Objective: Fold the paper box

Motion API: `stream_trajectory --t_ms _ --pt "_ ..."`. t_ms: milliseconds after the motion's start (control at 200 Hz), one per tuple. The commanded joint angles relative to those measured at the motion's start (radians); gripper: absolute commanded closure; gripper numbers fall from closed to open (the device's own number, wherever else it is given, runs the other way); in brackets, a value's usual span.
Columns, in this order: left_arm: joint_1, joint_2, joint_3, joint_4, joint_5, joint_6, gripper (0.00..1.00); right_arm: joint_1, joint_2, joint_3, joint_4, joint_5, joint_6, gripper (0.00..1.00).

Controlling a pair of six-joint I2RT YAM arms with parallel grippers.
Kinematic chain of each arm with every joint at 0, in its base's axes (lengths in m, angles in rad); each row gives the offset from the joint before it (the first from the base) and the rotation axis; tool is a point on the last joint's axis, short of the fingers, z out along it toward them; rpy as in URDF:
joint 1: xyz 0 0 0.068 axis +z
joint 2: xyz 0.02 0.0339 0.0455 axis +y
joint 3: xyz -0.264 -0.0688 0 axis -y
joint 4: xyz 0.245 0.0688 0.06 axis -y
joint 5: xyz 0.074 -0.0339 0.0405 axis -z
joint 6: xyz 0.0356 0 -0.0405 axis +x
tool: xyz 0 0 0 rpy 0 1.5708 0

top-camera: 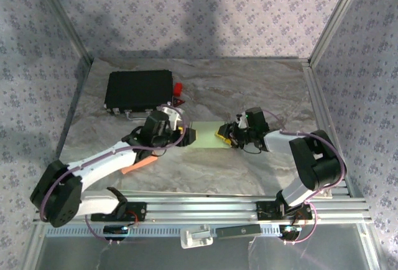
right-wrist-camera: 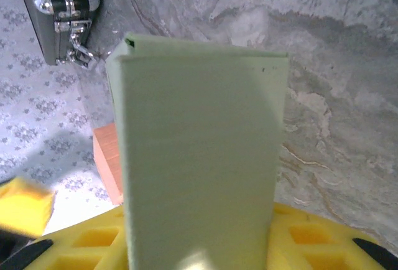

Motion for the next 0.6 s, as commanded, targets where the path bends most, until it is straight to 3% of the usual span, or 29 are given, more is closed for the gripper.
stream_trajectory --t_ms 0,150,280,395,595 --pt "-0.11 -0.009 0.101 -0.22 -0.184 0.378 0.3 -0.021 0.026 0.05 -0.113 -0.046 0.053 0.57" --pt "-0.243 0.026 0.111 -0.231 -0.406 0.649 0.28 -0.046 0.048 0.061 -0.144 -0.092 0.077 0.58" --pt "-0.298 0.099 0.09 -0.158 -0.538 0.812 0.25 -0.058 0.041 0.094 -0.254 -0.115 0.038 0.58" --pt "-0.326 0.178 0.084 -0.084 -0.59 0.91 0.13 -0.069 0.028 0.12 -0.353 -0.123 0.008 0.57" --pt "-0.33 0.305 0.143 -0.054 -0.616 0.992 0.13 -0.082 0.036 0.144 -0.432 -0.149 -0.019 0.57"
